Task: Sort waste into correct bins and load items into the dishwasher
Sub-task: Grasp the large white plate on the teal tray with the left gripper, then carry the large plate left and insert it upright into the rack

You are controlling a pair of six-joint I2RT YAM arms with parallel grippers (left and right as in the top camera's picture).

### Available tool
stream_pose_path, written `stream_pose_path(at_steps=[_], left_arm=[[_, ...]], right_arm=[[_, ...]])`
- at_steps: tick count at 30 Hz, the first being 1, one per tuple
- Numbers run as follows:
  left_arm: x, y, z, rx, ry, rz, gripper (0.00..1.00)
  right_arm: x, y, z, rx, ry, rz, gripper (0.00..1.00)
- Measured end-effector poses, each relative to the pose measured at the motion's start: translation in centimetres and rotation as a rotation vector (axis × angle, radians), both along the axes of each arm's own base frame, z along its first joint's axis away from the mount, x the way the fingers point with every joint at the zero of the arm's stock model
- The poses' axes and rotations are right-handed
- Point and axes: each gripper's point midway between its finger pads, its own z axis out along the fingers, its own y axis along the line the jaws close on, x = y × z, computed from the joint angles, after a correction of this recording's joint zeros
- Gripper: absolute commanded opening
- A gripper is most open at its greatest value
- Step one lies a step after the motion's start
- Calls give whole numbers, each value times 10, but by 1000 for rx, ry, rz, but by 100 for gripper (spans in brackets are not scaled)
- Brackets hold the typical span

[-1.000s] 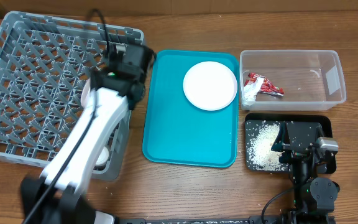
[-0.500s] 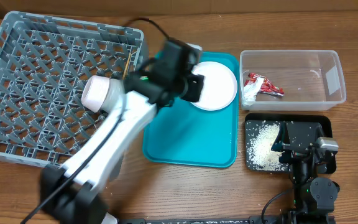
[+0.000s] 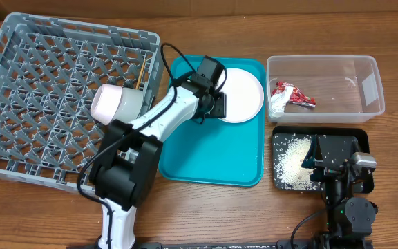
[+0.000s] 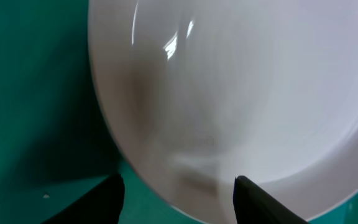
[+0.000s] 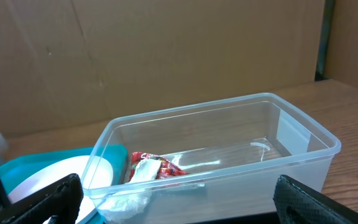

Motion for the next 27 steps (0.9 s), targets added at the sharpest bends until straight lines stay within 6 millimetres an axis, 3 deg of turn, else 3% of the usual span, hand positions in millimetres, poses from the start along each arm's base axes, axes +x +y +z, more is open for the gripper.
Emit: stream_pose_path(at_steps=[3, 5, 8, 11, 15, 18, 23, 27], left_arm=[[-13, 7, -12, 32, 69, 21, 57], [-15, 8, -13, 35, 79, 28, 46], [-14, 10, -13, 40, 80, 44, 4], [-14, 13, -13, 49, 81, 58, 4], [-28, 23, -13, 91, 149, 51, 4], [-42, 44, -2, 198, 210, 49, 4], [-22, 73, 64, 324, 120, 81, 4], [-4, 114, 142, 426, -46, 151, 4]], right_arm=[[0, 0, 0, -1, 0, 0, 100], [0, 0, 0, 0, 0, 0, 100], [0, 0, 0, 0, 0, 0, 100], [0, 0, 0, 0, 0, 0, 100], [0, 0, 0, 0, 0, 0, 100], [0, 0, 0, 0, 0, 0, 100], [0, 0, 0, -1, 0, 0, 100], [0, 0, 0, 0, 0, 0, 100]])
